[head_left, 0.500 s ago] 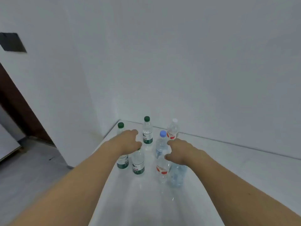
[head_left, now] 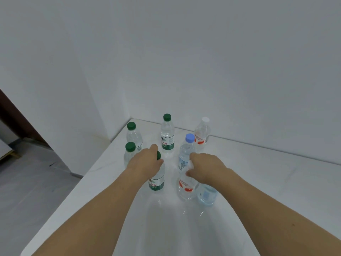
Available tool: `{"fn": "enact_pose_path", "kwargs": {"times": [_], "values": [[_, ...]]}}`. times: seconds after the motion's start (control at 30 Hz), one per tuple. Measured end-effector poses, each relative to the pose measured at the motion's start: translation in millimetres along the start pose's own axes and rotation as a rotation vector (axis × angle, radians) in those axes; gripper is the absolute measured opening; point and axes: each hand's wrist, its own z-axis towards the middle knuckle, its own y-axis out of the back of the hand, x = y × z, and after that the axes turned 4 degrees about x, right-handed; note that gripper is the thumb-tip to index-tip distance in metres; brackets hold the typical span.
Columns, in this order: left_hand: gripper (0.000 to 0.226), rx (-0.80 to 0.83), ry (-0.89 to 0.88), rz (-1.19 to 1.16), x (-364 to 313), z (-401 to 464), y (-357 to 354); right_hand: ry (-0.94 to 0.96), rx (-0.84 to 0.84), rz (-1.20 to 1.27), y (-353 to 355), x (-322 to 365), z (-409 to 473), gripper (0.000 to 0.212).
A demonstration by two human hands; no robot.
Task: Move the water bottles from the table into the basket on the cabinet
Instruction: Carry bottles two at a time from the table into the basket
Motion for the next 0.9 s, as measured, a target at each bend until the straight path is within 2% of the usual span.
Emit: {"fn": "enact_pose_path", "kwargs": {"times": [0.17,0.5,0.73,0.9], "values": [[0.026,-0.054,-0.004,-0.051,-3,-19,29,0.031,-0.045,0.197,30,2,-18,0.025],[0.025,-0.291,-0.013,-0.194,-12,-96,187,0.150,-0.282,0.348,145,60,-96,0.027],[0.024,-0.387,-0.033,-0.378,55,-138,278,0.235,-0.358,0.442,196,159,-114,0.026],[0.023,-0.425,-0.046,-0.388,129,-155,327,0.255,-0.380,0.480,214,245,-108,0.024]]}}
